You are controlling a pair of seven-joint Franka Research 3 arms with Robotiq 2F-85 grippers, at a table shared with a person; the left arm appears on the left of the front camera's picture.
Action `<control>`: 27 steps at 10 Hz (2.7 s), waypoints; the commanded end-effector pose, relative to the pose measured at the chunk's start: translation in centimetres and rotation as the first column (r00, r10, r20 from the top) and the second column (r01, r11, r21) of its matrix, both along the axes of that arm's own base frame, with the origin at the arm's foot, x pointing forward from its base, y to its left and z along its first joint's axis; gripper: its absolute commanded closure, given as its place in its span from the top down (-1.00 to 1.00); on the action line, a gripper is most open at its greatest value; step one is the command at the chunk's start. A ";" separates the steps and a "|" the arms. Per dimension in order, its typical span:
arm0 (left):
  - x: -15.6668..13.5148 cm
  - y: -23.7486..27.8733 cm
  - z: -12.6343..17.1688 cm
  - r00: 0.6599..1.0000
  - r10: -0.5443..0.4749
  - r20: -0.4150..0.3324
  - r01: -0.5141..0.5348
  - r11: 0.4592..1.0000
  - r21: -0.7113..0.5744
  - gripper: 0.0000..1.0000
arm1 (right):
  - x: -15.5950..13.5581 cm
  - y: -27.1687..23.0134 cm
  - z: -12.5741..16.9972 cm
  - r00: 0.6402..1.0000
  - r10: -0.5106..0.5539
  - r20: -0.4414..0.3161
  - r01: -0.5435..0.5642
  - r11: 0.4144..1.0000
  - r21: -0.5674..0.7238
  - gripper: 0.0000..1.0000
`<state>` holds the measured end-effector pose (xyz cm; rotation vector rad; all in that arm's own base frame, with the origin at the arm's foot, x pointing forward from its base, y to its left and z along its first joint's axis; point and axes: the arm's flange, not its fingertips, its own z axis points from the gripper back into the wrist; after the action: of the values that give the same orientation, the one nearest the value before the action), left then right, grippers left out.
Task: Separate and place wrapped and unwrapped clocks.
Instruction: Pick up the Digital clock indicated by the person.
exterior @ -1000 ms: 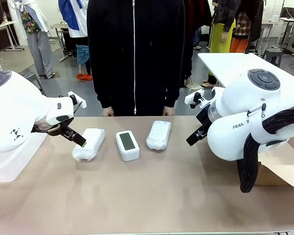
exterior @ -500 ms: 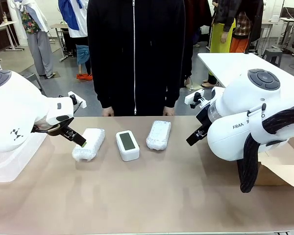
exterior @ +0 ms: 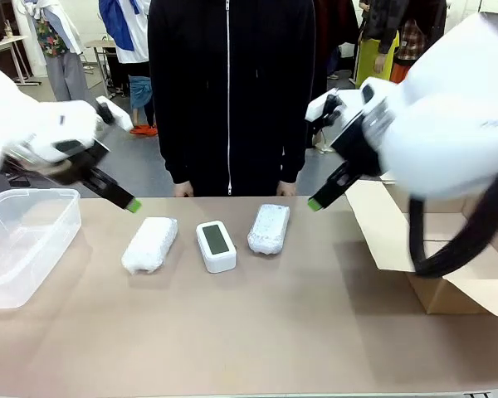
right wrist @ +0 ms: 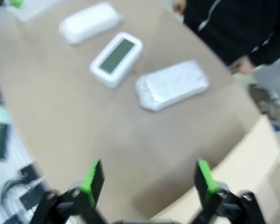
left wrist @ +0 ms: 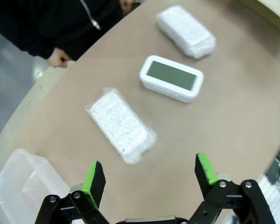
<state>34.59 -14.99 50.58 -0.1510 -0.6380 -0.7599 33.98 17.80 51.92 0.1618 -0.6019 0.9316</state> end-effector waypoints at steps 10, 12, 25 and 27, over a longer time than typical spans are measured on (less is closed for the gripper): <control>-9.4 12.5 -0.4 0.988 -0.140 0.065 0.147 0.980 -0.137 1.00 | -4.0 -10.2 1.7 0.959 0.279 0.044 -0.282 0.935 0.215 1.00; -9.4 11.5 -0.1 0.987 -0.151 0.050 0.156 0.981 -0.115 1.00 | -3.4 -9.5 1.4 0.966 0.248 0.072 -0.258 0.940 0.222 1.00; -5.8 13.2 6.8 0.991 -0.129 0.028 0.131 0.985 -0.110 1.00 | -2.6 -10.2 4.0 0.964 0.263 0.034 -0.264 0.941 0.212 1.00; -5.8 13.2 6.8 0.991 -0.129 0.028 0.131 0.985 -0.110 1.00 | -2.6 -10.2 4.0 0.964 0.263 0.034 -0.264 0.941 0.212 1.00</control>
<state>28.86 -1.80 57.37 -0.2820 -0.6884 -0.8472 31.34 7.50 56.04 0.4182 -0.6854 1.1069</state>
